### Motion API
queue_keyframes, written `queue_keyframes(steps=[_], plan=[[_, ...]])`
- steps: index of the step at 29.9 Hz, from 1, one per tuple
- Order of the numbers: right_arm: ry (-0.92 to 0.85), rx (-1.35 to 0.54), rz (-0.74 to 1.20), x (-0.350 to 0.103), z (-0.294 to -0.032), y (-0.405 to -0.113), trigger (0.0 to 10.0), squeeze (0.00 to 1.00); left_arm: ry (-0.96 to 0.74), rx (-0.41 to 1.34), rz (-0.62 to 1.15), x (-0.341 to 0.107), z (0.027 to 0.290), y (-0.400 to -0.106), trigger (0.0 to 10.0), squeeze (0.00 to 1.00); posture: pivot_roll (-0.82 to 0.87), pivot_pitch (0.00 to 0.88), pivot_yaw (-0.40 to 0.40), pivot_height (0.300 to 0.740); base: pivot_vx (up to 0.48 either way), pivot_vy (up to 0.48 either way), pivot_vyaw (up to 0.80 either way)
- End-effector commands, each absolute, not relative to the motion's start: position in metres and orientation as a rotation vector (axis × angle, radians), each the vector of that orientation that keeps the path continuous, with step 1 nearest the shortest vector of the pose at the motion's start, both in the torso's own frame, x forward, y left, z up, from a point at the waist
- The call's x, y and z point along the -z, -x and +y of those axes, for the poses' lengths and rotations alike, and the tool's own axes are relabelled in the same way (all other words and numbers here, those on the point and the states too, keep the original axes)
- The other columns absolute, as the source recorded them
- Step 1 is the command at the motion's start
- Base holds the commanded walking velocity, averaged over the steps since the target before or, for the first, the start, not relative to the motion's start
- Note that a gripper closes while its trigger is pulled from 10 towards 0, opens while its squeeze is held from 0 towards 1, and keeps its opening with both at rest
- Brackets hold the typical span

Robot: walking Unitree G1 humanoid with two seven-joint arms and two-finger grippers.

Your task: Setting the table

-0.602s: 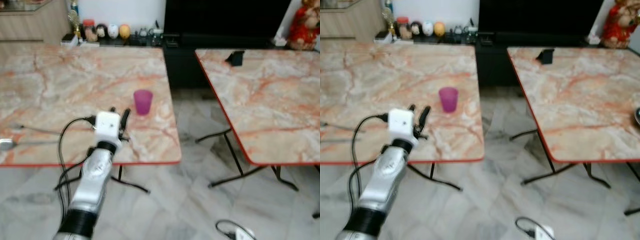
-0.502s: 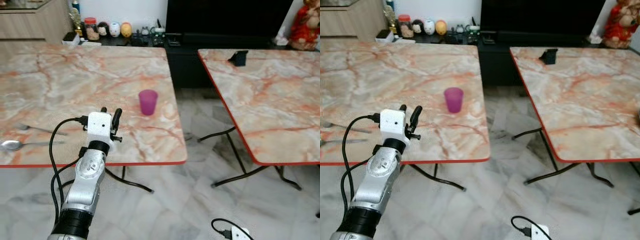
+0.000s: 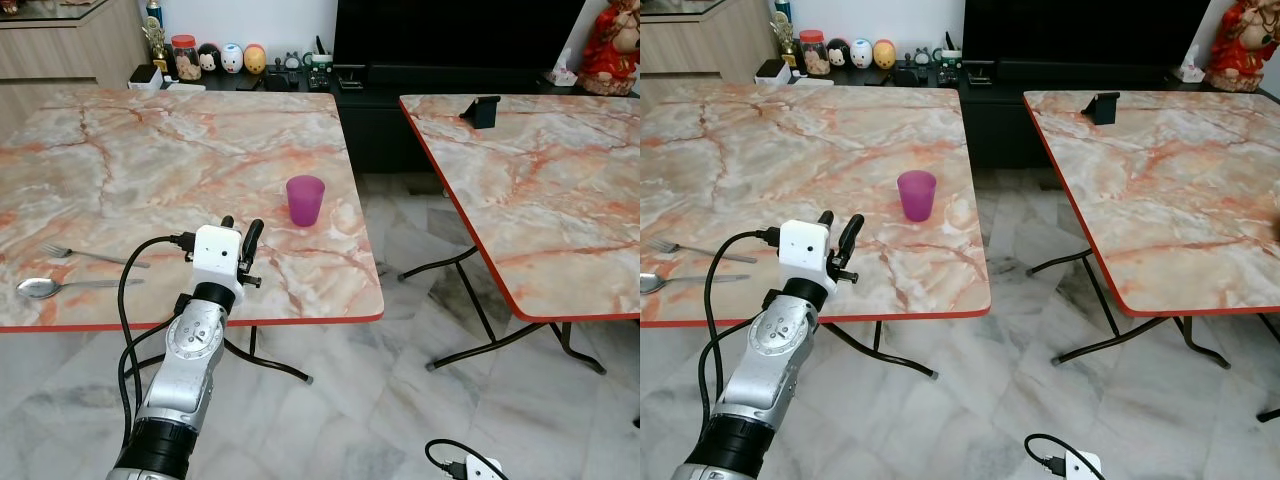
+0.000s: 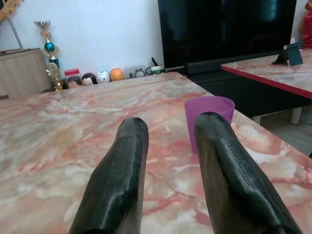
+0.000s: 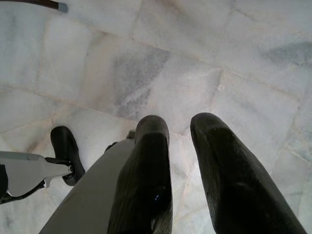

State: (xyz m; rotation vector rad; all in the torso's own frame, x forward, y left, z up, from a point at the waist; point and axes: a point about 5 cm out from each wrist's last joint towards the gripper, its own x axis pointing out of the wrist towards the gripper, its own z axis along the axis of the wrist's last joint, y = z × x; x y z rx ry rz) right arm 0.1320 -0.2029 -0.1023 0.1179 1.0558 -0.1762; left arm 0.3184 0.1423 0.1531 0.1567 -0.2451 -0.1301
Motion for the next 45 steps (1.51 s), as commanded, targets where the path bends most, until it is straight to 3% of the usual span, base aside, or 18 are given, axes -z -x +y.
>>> queue_keyframes(steps=[1, 22, 30, 39, 40, 45], plan=[[-0.109, 0.177, 1.057, 0.102, -0.206, -0.131, 10.0, 0.0, -0.172, 0.139, -0.266, -0.16, 0.142, -0.318, 10.0, 0.0, 0.15, 0.0, -0.056, 0.727, 0.304, 0.0, 0.0], [-0.105, 0.171, 1.053, 0.101, -0.207, -0.134, 10.0, 0.0, -0.167, 0.179, -0.242, -0.159, 0.134, -0.323, 10.0, 0.0, 0.14, 0.0, -0.055, 0.727, 0.249, 0.0, 0.0], [-0.108, 0.17, 1.054, 0.101, -0.207, -0.135, 10.0, 0.0, 0.025, 0.178, -0.142, -0.16, 0.136, -0.33, 10.0, 0.0, 0.14, 0.0, -0.055, 0.727, 0.0, 0.0, 0.0], [-0.108, 0.169, 1.055, 0.101, -0.207, -0.135, 10.0, 0.0, 0.086, 0.156, -0.097, -0.187, 0.14, -0.346, 10.0, 0.0, 0.15, 0.0, -0.056, 0.727, 0.0, 0.0, 0.0], [-0.108, 0.168, 1.055, 0.101, -0.207, -0.135, 10.0, 0.0, 0.09, 0.151, -0.082, -0.192, 0.14, -0.349, 10.0, 1.0, 0.15, 0.0, -0.056, 0.727, 0.0, 0.0, 0.0], [-0.106, 0.166, 1.056, 0.101, -0.207, -0.136, 10.0, 0.0, 0.047, 0.163, 0.01, -0.193, 0.133, -0.361, 10.0, 1.0, 0.15, 0.0, -0.058, 0.727, 0.0, 0.0, 0.0]])
